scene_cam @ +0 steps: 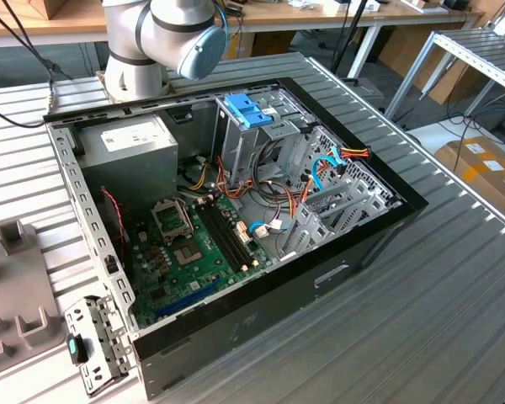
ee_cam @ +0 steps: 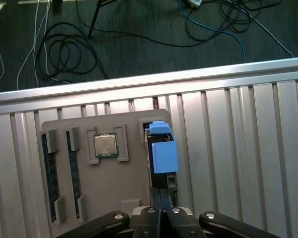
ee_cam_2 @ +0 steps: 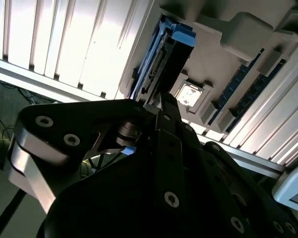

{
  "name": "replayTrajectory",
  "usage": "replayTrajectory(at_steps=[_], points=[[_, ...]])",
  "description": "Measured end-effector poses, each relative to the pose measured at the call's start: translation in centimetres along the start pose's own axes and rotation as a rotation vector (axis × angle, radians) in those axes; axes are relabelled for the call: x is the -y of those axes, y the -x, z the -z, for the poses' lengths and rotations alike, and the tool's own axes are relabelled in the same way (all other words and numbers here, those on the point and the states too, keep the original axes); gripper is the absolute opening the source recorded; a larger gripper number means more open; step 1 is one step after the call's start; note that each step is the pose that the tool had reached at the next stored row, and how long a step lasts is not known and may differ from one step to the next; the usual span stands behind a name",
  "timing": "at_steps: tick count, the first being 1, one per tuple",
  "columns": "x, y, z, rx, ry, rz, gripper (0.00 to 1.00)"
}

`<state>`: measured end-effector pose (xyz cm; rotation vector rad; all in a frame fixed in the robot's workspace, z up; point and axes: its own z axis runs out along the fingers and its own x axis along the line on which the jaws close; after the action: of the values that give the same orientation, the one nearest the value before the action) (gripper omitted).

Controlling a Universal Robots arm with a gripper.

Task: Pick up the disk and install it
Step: 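Pick up the disk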

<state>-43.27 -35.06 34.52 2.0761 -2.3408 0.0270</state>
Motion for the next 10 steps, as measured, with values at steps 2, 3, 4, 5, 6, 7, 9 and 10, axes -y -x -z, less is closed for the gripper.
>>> replayTrajectory(at_steps=[2, 3, 4, 5, 6, 7, 9, 10], points=[[0.0, 0.0, 0.0, 0.0, 0.0, 0.0, 0.11], [0.0, 0.0, 0.0, 0.0, 0.0001, 0.0, 0.11], [0.0, 0.0, 0.0, 0.0, 0.0001, 0.0, 0.11], [0.0, 0.0, 0.0, -0.0001, 0.0001, 0.0, 0.17], [0.0, 0.0, 0.0, 0.0, 0.0001, 0.0, 0.24], [0.0, 0.0, 0.0, 0.0, 0.0001, 0.0, 0.29], [0.0, 0.0, 0.0, 0.0, 0.0001, 0.0, 0.36], [0.0, 0.0, 0.0, 0.0, 0.0001, 0.0, 0.42]])
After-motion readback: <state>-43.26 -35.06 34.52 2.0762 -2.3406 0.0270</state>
